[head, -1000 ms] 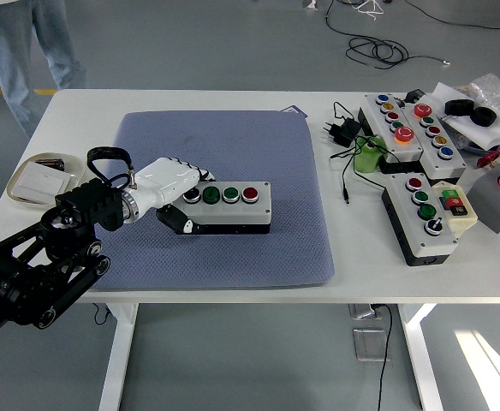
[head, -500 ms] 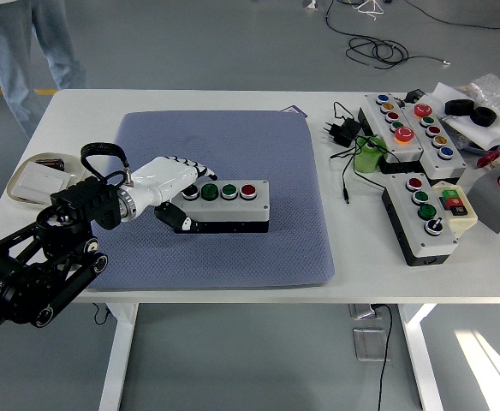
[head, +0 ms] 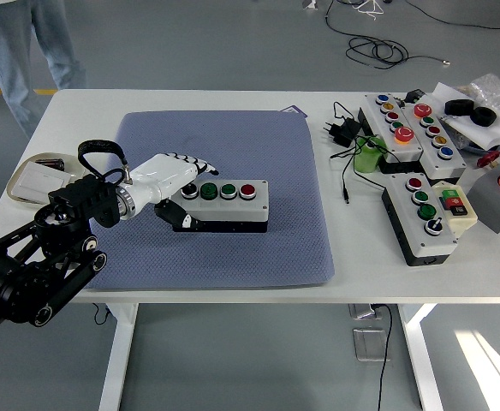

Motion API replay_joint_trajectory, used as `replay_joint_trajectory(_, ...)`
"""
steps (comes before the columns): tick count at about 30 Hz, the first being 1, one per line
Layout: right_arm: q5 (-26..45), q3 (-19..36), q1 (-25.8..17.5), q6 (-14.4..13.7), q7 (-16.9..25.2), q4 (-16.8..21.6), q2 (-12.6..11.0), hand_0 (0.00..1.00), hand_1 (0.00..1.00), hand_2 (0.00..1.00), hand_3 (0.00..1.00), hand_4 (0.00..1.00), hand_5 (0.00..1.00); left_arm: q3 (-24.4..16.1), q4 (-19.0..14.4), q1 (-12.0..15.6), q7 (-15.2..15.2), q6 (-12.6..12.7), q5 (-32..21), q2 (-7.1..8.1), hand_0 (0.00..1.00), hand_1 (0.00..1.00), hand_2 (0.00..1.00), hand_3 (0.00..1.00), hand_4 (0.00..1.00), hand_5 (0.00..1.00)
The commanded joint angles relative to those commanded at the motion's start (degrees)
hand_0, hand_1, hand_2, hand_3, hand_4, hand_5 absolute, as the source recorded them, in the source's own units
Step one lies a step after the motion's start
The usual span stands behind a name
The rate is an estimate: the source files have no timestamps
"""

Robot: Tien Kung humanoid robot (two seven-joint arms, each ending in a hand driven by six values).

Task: Pick up the button,place it on the desk,press the button,press the button

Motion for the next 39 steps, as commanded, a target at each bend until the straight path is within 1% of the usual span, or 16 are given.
replay_joint_trajectory(6,0.0,0.0,0.0,0.0,0.1,0.0,0.0,0.787,0.797,0.817,0.751,0.412,0.479,-3.8,-5.0,0.9,1.0,-0.2,1.4,0.5,0.883,0.938,0.963,0.898,0.947,0.343)
replay_joint_trajectory(7,0.0,0.0,0.0,0.0,0.1,0.0,0.0,0.787,0.797,0.817,0.751,0.412,0.479,-4.0,-5.2,0.9,1.1,-0.2,1.4,0.52,0.864,0.915,0.958,0.901,0.944,0.371)
replay_joint_trajectory(12,0.0,0.0,0.1,0.0,0.1,0.0,0.0,0.787,0.797,0.817,0.751,0.412,0.479,-6.7,-10.7,1.7,2.8,-0.8,2.4,0.9,0.864,0.915,0.958,0.901,0.944,0.371)
replay_joint_trajectory(13,0.0,0.0,0.1,0.0,0.1,0.0,0.0,0.787,0.797,0.817,0.751,0.412,0.479,-7.1,-12.1,1.9,3.3,-1.0,2.5,1.0,0.525,0.579,0.664,0.911,0.899,0.456)
replay_joint_trajectory(17,-0.1,0.0,0.0,0.1,0.1,0.0,0.0,0.787,0.797,0.817,0.751,0.412,0.479,-7.8,-16.9,2.6,4.8,-2.0,2.0,1.27,0.525,0.579,0.664,0.911,0.899,0.456)
replay_joint_trajectory(18,-0.1,0.0,0.0,0.1,0.1,0.0,0.0,0.787,0.797,0.817,0.751,0.412,0.479,-7.8,-17.2,2.6,4.8,-2.0,2.0,1.28,0.525,0.579,0.664,0.911,0.899,0.456)
replay_joint_trajectory(19,-0.1,0.0,0.0,0.1,0.1,0.0,0.0,0.787,0.797,0.817,0.751,0.412,0.479,-7.8,-18.4,2.8,5.7,-2.8,1.2,1.41,0.218,0.309,0.367,0.913,0.82,0.558)
replay_joint_trajectory(21,-0.1,0.1,0.0,0.0,0.1,0.0,-0.1,0.787,0.797,0.817,0.751,0.412,0.479,-7.6,-21.4,3.1,7.4,-4.4,-0.5,1.64,0.218,0.309,0.367,0.913,0.82,0.558)
replay_joint_trajectory(24,-0.3,0.2,-0.1,0.0,0.0,0.0,0.0,0.787,0.797,0.817,0.751,0.412,0.479,-6.9,-23.8,3.1,8.9,-6.4,-1.9,1.77,0.218,0.309,0.367,0.913,0.82,0.558)
replay_joint_trajectory(25,-0.2,0.2,-0.1,0.0,0.0,0.0,0.0,0.787,0.797,0.817,0.751,0.412,0.479,-6.6,-24.4,3.1,9.4,-7.1,-2.4,1.8,0.05,0.121,0.198,0.914,0.769,0.606)
replay_joint_trajectory(26,-0.2,0.2,-0.1,0.0,0.0,0.0,0.0,0.787,0.797,0.817,0.751,0.412,0.479,-6.5,-24.6,3.1,9.5,-7.3,-2.5,1.8,0.05,0.121,0.198,0.914,0.769,0.606)
replay_joint_trajectory(30,-0.3,0.2,-0.1,0.0,0.0,0.0,0.0,0.787,0.797,0.817,0.751,0.412,0.479,-5.0,-25.8,2.6,10.8,-9.8,-4.0,1.89,0.05,0.121,0.198,0.914,0.769,0.606)
replay_joint_trajectory(31,-0.4,0.2,-0.1,0.0,-0.1,0.0,0.0,0.787,0.797,0.817,0.751,0.412,0.479,-4.5,-25.9,2.5,11.3,-10.8,-4.1,1.91,0.002,0.057,0.137,0.869,0.729,0.61)
replay_joint_trajectory(36,-0.4,0.3,-0.2,0.0,-0.1,0.0,-0.1,0.787,0.797,0.817,0.751,0.412,0.479,-3.5,-25.5,2.2,12.8,-13.8,-4.1,1.91,0.002,0.057,0.137,0.869,0.729,0.61)
replay_joint_trajectory(37,-0.4,0.3,-0.2,-0.1,-0.1,0.0,-0.1,0.787,0.797,0.817,0.751,0.412,0.479,-3.5,-25.3,2.2,13.2,-14.6,-4.0,1.91,0.002,0.006,0.095,0.839,0.7,0.595)
replay_joint_trajectory(39,-0.4,0.3,-0.2,-0.1,-0.1,0.0,-0.1,0.787,0.797,0.817,0.751,0.412,0.479,-3.4,-25.1,2.2,13.5,-15.4,-3.9,1.92,0.002,0.006,0.095,0.839,0.7,0.595)
